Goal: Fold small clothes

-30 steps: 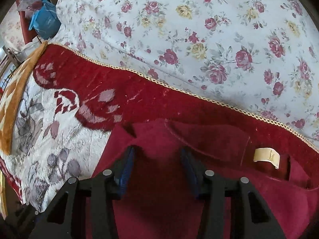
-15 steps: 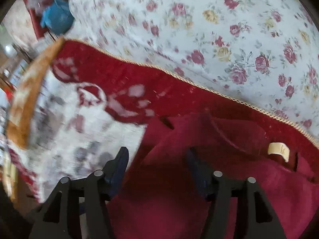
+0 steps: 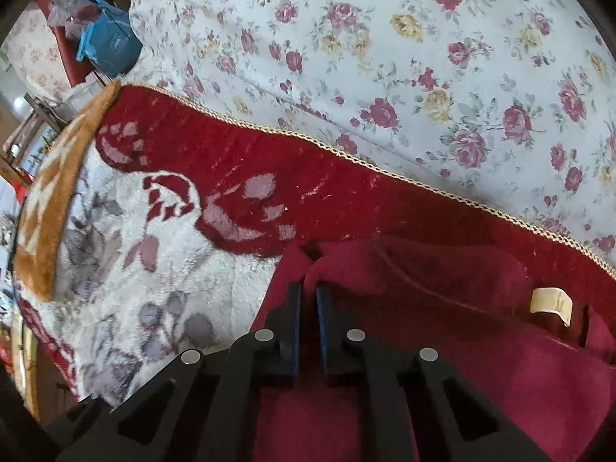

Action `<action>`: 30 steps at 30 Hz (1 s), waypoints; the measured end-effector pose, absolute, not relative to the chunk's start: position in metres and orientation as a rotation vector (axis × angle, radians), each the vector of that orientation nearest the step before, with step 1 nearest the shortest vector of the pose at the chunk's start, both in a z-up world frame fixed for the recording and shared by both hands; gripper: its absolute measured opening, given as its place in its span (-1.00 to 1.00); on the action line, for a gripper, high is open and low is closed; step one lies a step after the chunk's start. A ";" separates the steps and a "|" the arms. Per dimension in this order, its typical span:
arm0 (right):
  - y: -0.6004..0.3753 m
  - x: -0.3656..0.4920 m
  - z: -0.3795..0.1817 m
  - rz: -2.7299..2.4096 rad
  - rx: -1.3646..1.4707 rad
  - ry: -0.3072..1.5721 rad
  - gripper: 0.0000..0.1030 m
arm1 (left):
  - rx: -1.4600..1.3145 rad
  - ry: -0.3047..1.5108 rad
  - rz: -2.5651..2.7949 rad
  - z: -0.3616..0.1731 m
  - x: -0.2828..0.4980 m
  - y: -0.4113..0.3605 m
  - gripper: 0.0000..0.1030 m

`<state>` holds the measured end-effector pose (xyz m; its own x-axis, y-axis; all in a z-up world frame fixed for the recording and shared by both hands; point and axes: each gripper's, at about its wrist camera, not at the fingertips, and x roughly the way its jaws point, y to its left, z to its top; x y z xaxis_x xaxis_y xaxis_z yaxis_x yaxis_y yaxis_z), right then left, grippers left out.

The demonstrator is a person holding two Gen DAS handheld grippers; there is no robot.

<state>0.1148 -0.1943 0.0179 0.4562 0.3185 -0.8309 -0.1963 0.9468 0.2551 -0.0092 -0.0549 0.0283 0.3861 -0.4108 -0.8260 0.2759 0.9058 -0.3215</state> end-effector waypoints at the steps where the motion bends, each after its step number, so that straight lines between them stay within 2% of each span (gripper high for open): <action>1: -0.196 0.113 0.020 0.326 0.134 1.044 -0.78 | -0.138 1.090 -0.439 0.028 -0.009 -0.055 0.60; 3: -0.202 0.111 0.024 0.330 0.181 1.043 -0.70 | -0.137 1.091 -0.439 0.026 -0.008 -0.056 0.61; 4: -0.204 0.111 0.025 0.333 0.211 1.047 -0.45 | -0.141 1.091 -0.440 0.026 -0.008 -0.056 0.61; 6: -0.208 0.108 0.029 0.351 0.259 1.038 -0.26 | -0.156 1.094 -0.437 0.024 -0.007 -0.053 0.62; 9: -0.200 0.105 0.030 0.347 0.221 1.046 -0.25 | -0.184 1.100 -0.436 0.024 -0.006 -0.049 0.62; 11: -0.191 0.108 0.023 0.312 0.177 1.083 -0.11 | -0.189 1.101 -0.439 0.023 -0.005 -0.048 0.62; 13: -0.180 0.112 0.019 0.281 0.120 1.097 0.44 | -0.193 1.103 -0.439 0.023 -0.006 -0.046 0.62; 15: -0.170 0.116 0.016 0.268 0.066 1.115 0.67 | -0.197 1.104 -0.443 0.023 -0.006 -0.045 0.64; 18: -0.157 0.122 0.006 0.232 -0.050 1.149 0.69 | -0.204 1.105 -0.446 0.022 -0.005 -0.043 0.70; 20: -0.152 0.125 -0.003 0.210 -0.121 1.141 0.68 | -0.200 1.102 -0.449 0.021 -0.005 -0.045 0.73; 21: -0.153 0.124 -0.004 0.199 -0.133 1.127 0.54 | -0.194 1.101 -0.451 0.021 -0.005 -0.046 0.75; 22: -0.156 0.123 -0.003 0.184 -0.134 1.112 0.28 | -0.191 1.101 -0.452 0.021 -0.005 -0.047 0.76; 23: -0.164 0.120 0.000 0.190 -0.099 1.096 0.21 | -0.192 1.101 -0.452 0.020 -0.005 -0.048 0.77; 24: -0.171 0.118 0.003 0.205 -0.064 1.086 0.03 | -0.195 1.100 -0.451 0.020 -0.004 -0.049 0.79; 25: -0.180 0.114 0.008 0.223 -0.026 1.076 -0.24 | -0.197 1.099 -0.451 0.020 -0.004 -0.050 0.80; 27: -0.193 0.108 0.020 0.249 0.032 1.063 -0.58 | -0.199 1.097 -0.448 0.019 -0.004 -0.052 0.83; 30: -0.212 0.094 0.041 0.275 0.086 1.012 -0.64 | -0.195 1.086 -0.445 0.018 -0.003 -0.056 0.84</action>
<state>0.0943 -0.2125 0.0414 0.4988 0.2665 -0.8247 -0.1873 0.9622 0.1977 -0.0026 -0.0561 0.0180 0.3888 -0.4410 -0.8089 0.2534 0.8953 -0.3663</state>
